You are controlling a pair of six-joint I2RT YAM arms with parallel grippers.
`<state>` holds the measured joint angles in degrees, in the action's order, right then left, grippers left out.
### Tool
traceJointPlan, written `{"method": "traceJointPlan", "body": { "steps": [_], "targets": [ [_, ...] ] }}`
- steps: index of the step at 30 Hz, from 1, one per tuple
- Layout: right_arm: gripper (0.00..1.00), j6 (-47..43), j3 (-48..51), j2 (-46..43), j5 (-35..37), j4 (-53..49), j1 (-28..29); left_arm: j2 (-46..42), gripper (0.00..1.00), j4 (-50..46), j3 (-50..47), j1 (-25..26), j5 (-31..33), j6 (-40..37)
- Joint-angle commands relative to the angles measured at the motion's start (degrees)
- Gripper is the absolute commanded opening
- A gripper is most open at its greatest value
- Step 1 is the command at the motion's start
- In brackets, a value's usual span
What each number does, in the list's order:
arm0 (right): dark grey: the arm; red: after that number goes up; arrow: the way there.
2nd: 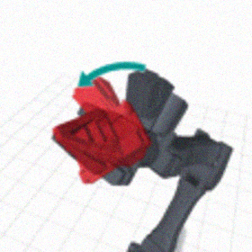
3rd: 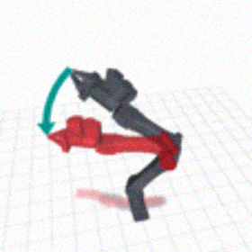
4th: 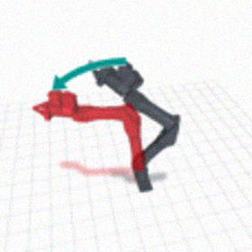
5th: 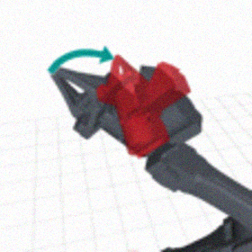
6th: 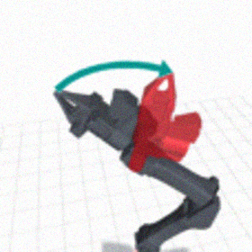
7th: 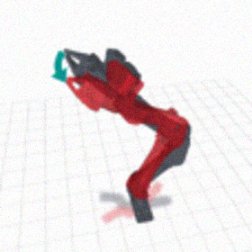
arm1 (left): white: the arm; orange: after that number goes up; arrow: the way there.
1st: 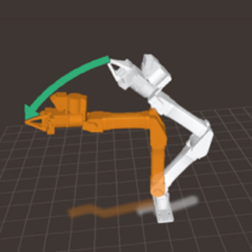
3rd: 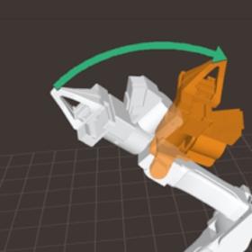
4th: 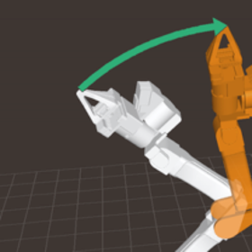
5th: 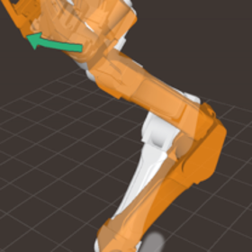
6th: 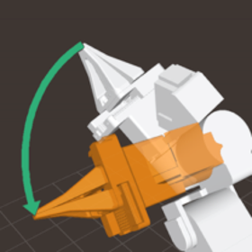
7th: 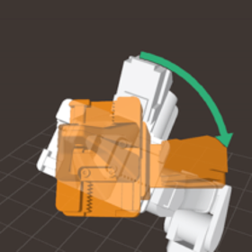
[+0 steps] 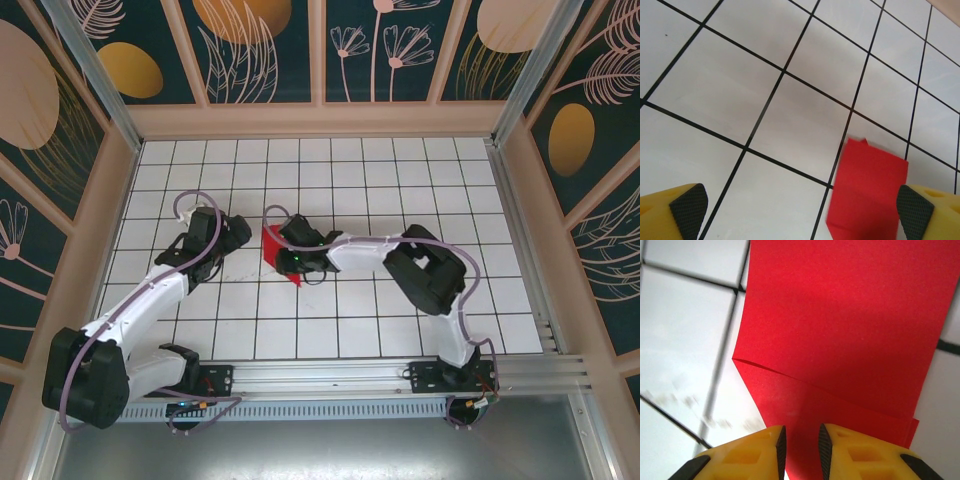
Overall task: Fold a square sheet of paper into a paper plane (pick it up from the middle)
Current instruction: Turn over the paper at the center of the table.
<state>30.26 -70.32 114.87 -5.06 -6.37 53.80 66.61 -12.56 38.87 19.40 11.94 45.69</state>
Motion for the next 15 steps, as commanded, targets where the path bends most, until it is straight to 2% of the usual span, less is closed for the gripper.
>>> {"method": "traceJointPlan", "body": {
  "steps": [1, 5, 8, 12, 15],
  "targets": [
    [0.28, -13.2, 7.4, -3.6, 1.8, -7.6, -1.6, 0.9, 0.99, 2.1, -0.6, -0.4, -2.8, -1.6],
    [0.28, -16.0, 10.1, -8.9, 0.5, -6.8, -2.3, 1.9, 0.99, 3.5, -0.6, -0.4, -6.7, -2.1],
    [0.30, -12.4, 9.8, -13.7, -1.8, -4.1, -2.2, 2.4, 0.98, 5.6, -1.1, -0.4, -11.9, -3.3],
    [0.34, 0.4, 12.6, -20.7, 1.4, 2.4, -2.6, 2.5, 0.99, 8.0, -2.0, -0.4, -18.0, -3.9],
    [0.34, 10.3, 15.0, -21.8, 4.9, 4.8, -2.6, 2.1, 0.99, 10.6, -3.6, -0.4, -21.8, -2.6]
  ]
}}
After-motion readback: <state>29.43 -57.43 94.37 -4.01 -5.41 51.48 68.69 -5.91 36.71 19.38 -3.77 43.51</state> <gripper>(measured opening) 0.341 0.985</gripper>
